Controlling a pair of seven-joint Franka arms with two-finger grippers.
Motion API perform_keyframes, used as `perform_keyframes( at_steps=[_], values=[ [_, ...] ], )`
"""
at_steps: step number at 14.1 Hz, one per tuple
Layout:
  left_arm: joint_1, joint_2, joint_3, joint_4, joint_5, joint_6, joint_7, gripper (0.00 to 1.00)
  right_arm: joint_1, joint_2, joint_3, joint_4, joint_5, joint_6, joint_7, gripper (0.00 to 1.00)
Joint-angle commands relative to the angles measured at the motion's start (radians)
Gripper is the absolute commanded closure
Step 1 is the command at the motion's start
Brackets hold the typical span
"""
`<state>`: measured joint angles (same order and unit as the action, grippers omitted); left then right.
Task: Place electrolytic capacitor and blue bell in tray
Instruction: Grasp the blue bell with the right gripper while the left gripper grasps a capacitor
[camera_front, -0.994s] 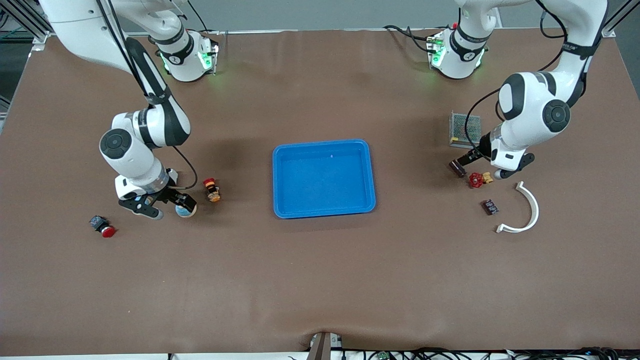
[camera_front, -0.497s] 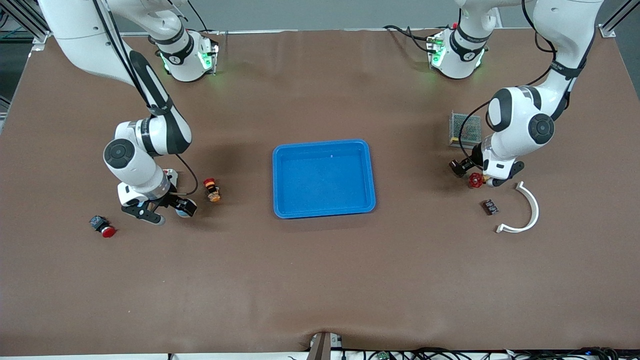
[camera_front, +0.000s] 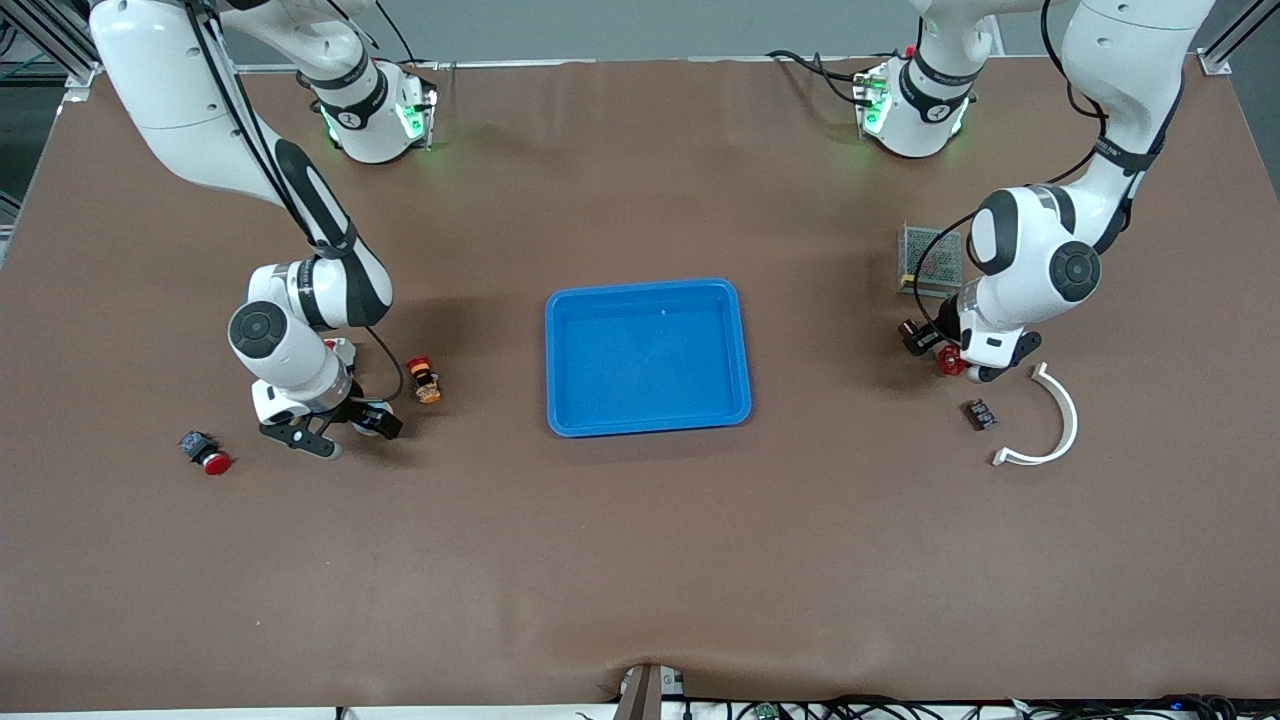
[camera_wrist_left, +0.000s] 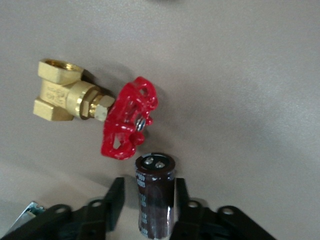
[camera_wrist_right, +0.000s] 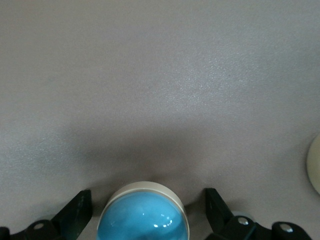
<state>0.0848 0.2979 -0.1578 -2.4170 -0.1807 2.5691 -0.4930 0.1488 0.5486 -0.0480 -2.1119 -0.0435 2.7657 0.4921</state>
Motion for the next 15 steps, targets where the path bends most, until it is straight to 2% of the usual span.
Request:
perform_keyframes(
  at_steps=[1, 5, 8, 13, 14, 15],
  values=[
    [-0.011, 0.014, -0.008, 0.021, -0.017, 0.01, -0.013, 1.0, -0.005, 0.016, 0.008, 0.007, -0.016, -0.008, 0.017, 0.0],
    [-0.054, 0.004, -0.008, 0.042, -0.017, 0.0, -0.064, 1.0, 0.003, 0.004, 0.008, -0.013, -0.016, -0.017, 0.031, 0.0],
    [-0.083, -0.012, -0.008, 0.058, -0.017, -0.01, -0.096, 1.0, 0.018, -0.038, 0.011, -0.013, -0.016, -0.131, 0.074, 0.0],
    [-0.138, -0.037, -0.011, 0.14, -0.016, -0.133, -0.186, 1.0, 0.023, -0.062, 0.011, -0.013, -0.016, -0.175, 0.077, 0.0],
    [-0.164, -0.036, -0.011, 0.156, -0.016, -0.138, -0.221, 1.0, 0.023, -0.062, 0.011, -0.011, -0.016, -0.175, 0.071, 0.17],
    [-0.189, -0.033, -0.011, 0.168, -0.016, -0.138, -0.257, 1.0, 0.018, -0.065, 0.011, -0.01, -0.016, -0.175, 0.063, 0.48]
  ],
)
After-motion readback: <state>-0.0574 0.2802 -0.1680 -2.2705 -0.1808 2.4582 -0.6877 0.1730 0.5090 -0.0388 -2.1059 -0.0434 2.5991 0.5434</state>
